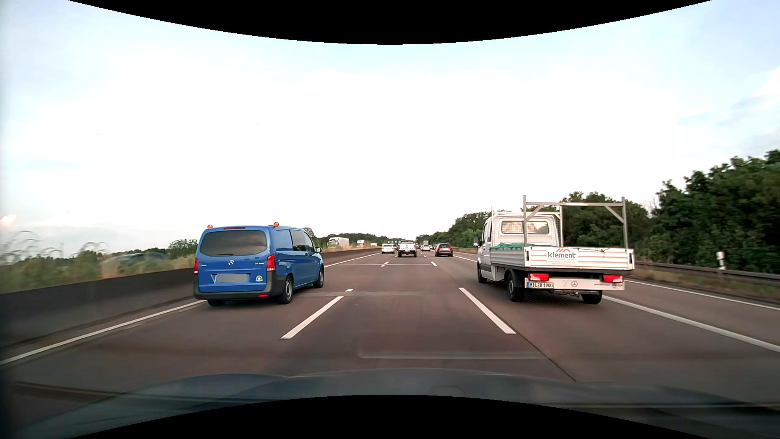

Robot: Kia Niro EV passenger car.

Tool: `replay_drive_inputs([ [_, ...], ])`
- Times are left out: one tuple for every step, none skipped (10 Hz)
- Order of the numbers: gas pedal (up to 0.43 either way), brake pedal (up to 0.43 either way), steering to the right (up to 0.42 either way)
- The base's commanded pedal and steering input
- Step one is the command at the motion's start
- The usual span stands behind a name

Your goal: Follow the waypoints while adhering to traffic rules and regulations

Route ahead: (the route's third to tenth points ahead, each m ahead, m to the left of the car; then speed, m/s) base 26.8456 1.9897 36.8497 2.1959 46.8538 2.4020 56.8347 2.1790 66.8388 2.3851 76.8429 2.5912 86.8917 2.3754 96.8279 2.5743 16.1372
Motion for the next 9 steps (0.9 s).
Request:
replay_drive_inputs([
  [0.177, 0.000, -0.004],
  [0.177, 0.000, -0.003],
  [0.177, 0.000, -0.004],
  [0.177, 0.000, -0.004],
  [0.177, 0.000, -0.005],
  [0.177, 0.000, -0.005],
  [0.177, 0.000, -0.005],
  [0.177, 0.000, -0.005],
  [0.177, 0.000, -0.005],
])
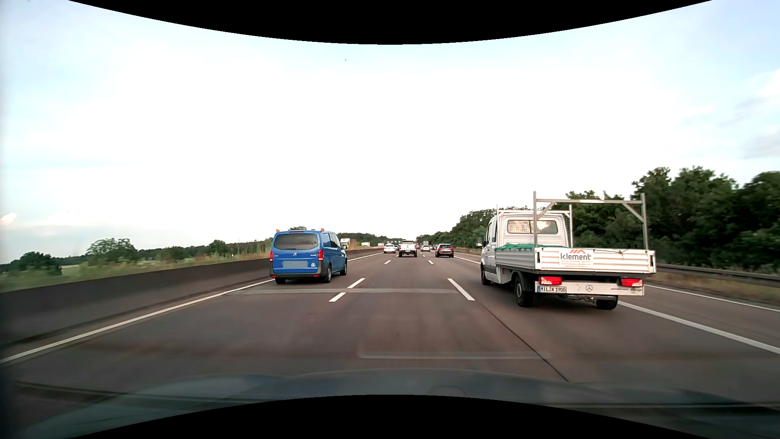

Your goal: Follow the waypoints while adhering to traffic rules and regulations

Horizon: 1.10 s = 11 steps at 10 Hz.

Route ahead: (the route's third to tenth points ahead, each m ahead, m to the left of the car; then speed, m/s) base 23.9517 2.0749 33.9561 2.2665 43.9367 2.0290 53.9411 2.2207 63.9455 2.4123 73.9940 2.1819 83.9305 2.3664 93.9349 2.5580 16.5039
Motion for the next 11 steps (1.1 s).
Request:
replay_drive_inputs([
  [0.177, 0.000, -0.005],
  [0.177, 0.000, -0.005],
  [0.177, 0.000, -0.005],
  [0.177, 0.000, -0.005],
  [0.177, 0.000, -0.005],
  [0.177, 0.000, -0.005],
  [0.177, 0.000, -0.005],
  [0.177, 0.000, -0.005],
  [0.177, 0.000, -0.004],
  [0.177, 0.000, -0.005],
  [0.177, 0.000, -0.005],
])
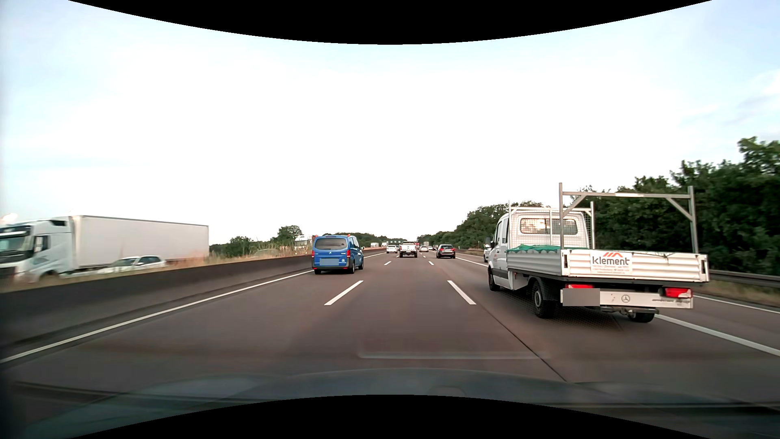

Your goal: Follow the waypoints while adhering to traffic rules and regulations

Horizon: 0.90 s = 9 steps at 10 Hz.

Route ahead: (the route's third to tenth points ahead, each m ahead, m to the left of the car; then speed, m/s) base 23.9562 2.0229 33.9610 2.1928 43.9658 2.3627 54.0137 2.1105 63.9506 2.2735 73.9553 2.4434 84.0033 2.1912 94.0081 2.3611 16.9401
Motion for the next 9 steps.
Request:
replay_drive_inputs([
  [0.177, 0.000, -0.005],
  [0.177, 0.000, -0.005],
  [0.177, 0.000, -0.005],
  [0.177, 0.000, -0.005],
  [0.177, 0.000, -0.005],
  [0.177, 0.000, -0.006],
  [0.177, 0.000, -0.006],
  [0.177, 0.000, -0.006],
  [0.177, 0.000, -0.006],
])
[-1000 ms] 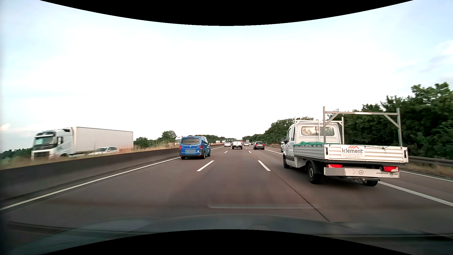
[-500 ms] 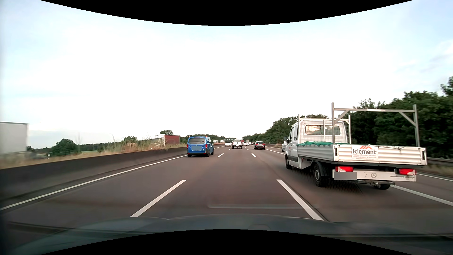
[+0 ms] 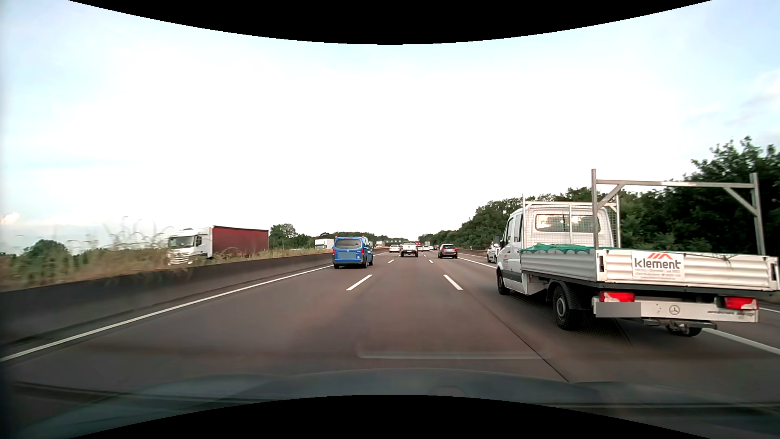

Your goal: Follow the waypoints while adhering to traffic rules and regulations

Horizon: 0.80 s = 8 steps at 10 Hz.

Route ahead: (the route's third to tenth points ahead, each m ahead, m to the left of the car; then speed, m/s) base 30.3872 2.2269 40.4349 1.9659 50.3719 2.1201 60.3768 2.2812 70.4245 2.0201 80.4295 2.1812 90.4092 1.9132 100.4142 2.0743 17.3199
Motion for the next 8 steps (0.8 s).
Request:
replay_drive_inputs([
  [0.177, 0.000, -0.006],
  [0.177, 0.000, -0.006],
  [0.177, 0.000, -0.006],
  [0.177, 0.000, -0.005],
  [0.177, 0.000, -0.004],
  [0.177, 0.000, -0.003],
  [0.177, 0.000, -0.004],
  [0.177, 0.000, -0.003],
])
